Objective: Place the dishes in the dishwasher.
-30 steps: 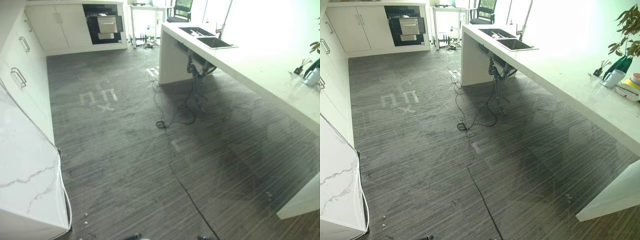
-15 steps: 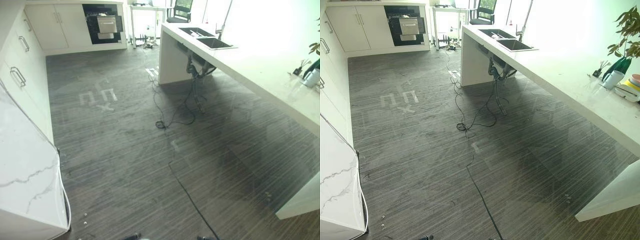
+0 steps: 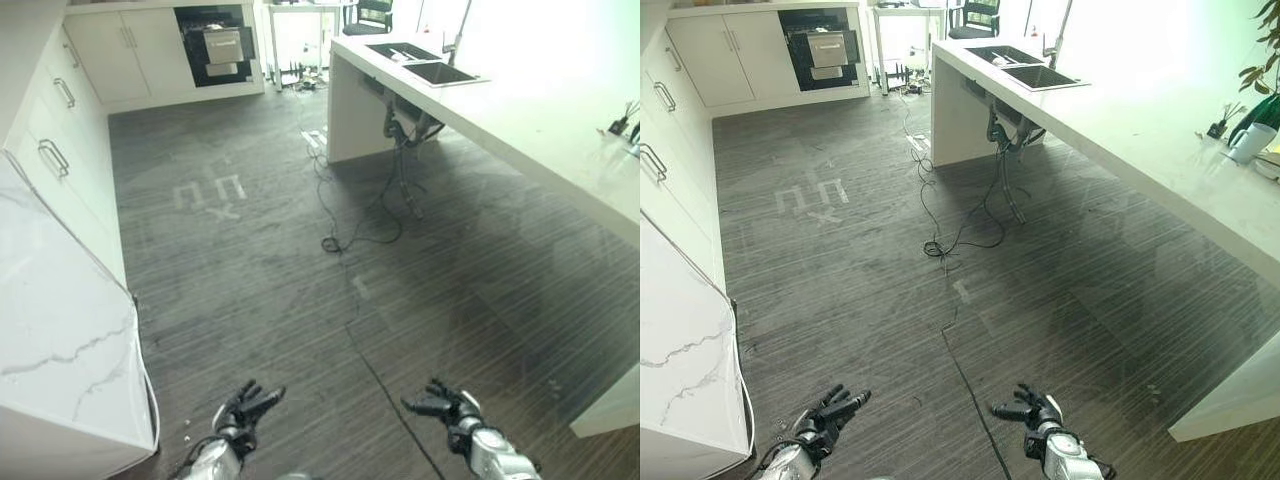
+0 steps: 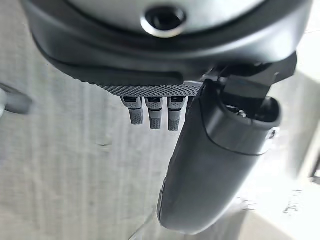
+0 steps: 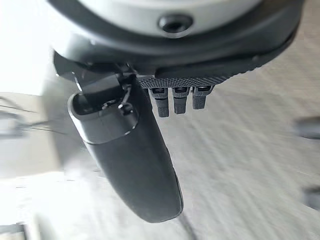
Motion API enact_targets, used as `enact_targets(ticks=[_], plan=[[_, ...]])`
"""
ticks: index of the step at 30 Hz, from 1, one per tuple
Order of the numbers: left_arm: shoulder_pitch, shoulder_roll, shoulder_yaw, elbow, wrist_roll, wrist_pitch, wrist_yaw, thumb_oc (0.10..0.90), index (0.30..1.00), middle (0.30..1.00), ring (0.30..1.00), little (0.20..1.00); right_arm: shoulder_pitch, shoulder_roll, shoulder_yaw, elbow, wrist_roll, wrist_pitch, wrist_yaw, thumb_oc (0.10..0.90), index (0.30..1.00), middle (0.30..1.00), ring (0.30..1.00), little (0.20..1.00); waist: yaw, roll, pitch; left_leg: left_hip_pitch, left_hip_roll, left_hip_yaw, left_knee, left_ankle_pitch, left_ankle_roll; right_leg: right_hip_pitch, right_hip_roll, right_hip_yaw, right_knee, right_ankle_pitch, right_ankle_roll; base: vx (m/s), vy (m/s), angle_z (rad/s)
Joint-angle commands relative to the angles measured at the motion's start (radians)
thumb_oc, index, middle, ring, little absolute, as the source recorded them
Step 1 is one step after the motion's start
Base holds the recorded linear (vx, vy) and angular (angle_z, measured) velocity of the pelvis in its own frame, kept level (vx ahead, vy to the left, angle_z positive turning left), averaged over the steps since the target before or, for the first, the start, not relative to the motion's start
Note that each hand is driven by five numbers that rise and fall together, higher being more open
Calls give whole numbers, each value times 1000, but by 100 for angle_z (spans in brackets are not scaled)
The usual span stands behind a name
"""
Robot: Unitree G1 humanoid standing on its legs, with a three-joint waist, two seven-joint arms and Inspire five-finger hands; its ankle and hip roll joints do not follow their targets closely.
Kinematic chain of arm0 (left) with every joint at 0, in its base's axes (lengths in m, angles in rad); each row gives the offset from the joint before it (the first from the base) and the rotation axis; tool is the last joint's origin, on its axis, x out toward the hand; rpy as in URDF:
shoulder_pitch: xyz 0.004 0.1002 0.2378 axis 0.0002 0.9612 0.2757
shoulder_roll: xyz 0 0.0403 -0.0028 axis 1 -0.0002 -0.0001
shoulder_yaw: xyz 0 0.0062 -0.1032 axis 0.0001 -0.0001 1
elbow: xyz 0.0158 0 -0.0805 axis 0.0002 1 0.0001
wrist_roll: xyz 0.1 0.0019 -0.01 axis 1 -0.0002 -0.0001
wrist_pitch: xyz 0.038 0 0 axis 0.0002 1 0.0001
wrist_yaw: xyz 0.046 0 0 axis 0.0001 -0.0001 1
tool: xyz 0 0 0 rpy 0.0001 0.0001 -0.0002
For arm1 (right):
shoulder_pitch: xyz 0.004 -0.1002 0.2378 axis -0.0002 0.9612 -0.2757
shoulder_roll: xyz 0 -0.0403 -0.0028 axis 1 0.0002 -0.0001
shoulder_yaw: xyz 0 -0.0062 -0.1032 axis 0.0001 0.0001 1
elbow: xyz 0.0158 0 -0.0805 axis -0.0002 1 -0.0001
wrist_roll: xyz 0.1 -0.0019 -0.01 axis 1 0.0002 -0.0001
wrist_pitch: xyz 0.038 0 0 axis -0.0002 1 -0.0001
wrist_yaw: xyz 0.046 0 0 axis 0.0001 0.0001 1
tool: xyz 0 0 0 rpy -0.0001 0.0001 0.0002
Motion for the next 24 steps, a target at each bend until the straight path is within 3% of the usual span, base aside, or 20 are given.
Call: enact_targets(ticks=[1, 3, 4, 6, 7, 9, 11, 12, 14, 15, 17, 19, 21, 23, 24], plan=[[21, 7, 13, -40, -32, -84, 7, 800, 900, 900, 900, 900, -1, -82, -55, -122, -55, -67, -35, 800, 900, 900, 900, 900, -17, 21, -28, 80, 87, 87, -44, -25, -102, -44, 5, -16, 84, -39, 42, 106, -95, -1], [46, -2, 34, -73, -23, -104, 5, 800, 900, 900, 900, 900, 11, -85, -76, -188, -88, -62, -26, 800, 900, 900, 900, 900, -16, 17, -12, 99, 84, 90, -44, 2, -111, -38, 11, -10, 84, -42, 30, 99, -82, -5], [53, -6, 42, -82, -24, -114, -2, 800, 900, 900, 900, 900, 16, -89, -83, -213, -103, -65, -21, 800, 900, 900, 900, 900, -13, 8, 1, 105, 80, 100, -44, 45, -118, -31, 11, -2, 84, -46, 21, 75, -73, -6], [60, -6, 42, -108, -26, -118, -19, 800, 900, 900, 900, 900, 26, -105, -101, -269, -100, -76, -8, 800, 900, 900, 900, 900, -8, -32, 32, 105, 80, 136, -20, 203, -144, -21, -14, 10, 84, -49, -4, 79, -132, -8], [64, -6, 42, -116, -24, -120, -26, 800, 900, 900, 900, 900, 28, -113, -105, -284, -92, -79, -3, 800, 900, 900, 900, 900, -6, -42, 45, 78, 78, 134, 54, 212, -145, -21, -23, 11, 84, -47, -12, 60, -114, -13], [74, -12, 36, -141, -11, -119, -28, 800, 900, 900, 900, 900, 37, -115, -118, -300, -90, -104, 7, 800, 900, 900, 900, 900, -7, -36, 63, 21, 104, 138, 101, 240, -155, -18, -15, 0, 84, -42, -18, 93, -23, 1], [90, -19, 28, -155, -8, -113, -27, 800, 900, 900, 900, 900, 33, -106, -126, -296, -101, -126, -5, 800, 900, 900, 900, 900, -4, -20, 83, 22, 144, 204, -44, 245, -152, 5, -2, -2, 84, -57, -4, 259, 120, 27], [105, -27, 27, -164, -7, -112, -26, 800, 900, 900, 900, 900, 33, -103, -132, -307, -87, -129, -3, 800, 900, 900, 900, 900, -2, 16, 91, -48, 203, 211, -44, 191, -158, 23, 30, -8, 84, -75, 9, 294, 188, 20], [124, -30, 20, -177, -4, -111, -23, 800, 900, 900, 900, 900, 42, -105, -134, -326, -79, -134, 0, 800, 900, 900, 900, 900, 6, 42, 91, -118, 231, 181, -44, 179, -172, 43, 58, 2, 84, -92, 16, 318, 182, 17], [153, -31, 11, -182, 2, -120, -28, 800, 900, 900, 900, 900, 58, -113, -142, -351, -82, -152, 16, 800, 900, 900, 900, 900, 17, 58, 89, -176, 239, 124, -44, 197, -186, 72, 87, 28, 84, -115, 17, 369, 168, 3], [172, -36, 10, -177, 21, -128, -39, 800, 900, 900, 900, 900, 71, -118, -154, -376, -76, -159, 41, 800, 900, 900, 900, 900, 23, 64, 88, -199, 240, 97, -44, 213, -190, 96, 107, 51, 84, -137, 13, 329, 150, -28], [176, -39, 11, -166, 44, -138, -48, 800, 900, 900, 900, 900, 75, -125, -156, -387, -78, -169, 50, 800, 900, 900, 900, 900, 22, 63, 85, -201, 238, 107, -44, 189, -179, 107, 111, 65, 84, -152, 9, 285, 180, -76], [151, -32, 6, -158, 43, -135, -50, 800, 900, 900, 900, 900, 79, -125, -159, -399, -79, -194, 64, 800, 900, 900, 900, 900, 9, 65, 72, -178, 245, 165, -44, 180, -161, 144, 94, 51, 84, -164, 19, 358, 276, -54], [133, -16, 14, -171, 33, -116, -49, 800, 900, 900, 900, 900, 94, -113, -163, -415, -71, -195, 72, 800, 900, 900, 900, 900, 12, 53, 61, -158, 216, 169, -44, 157, -138, 192, 64, 42, 84, -174, 42, 327, 211, -20], [127, -9, 17, -180, 39, -108, -51, 800, 900, 900, 900, 900, 97, -107, -162, -420, -67, -193, 70, 800, 900, 900, 900, 900, 17, 53, 49, -158, 211, 168, -44, 151, -127, 200, 59, 38, 84, -148, 54, 297, 176, 7]])
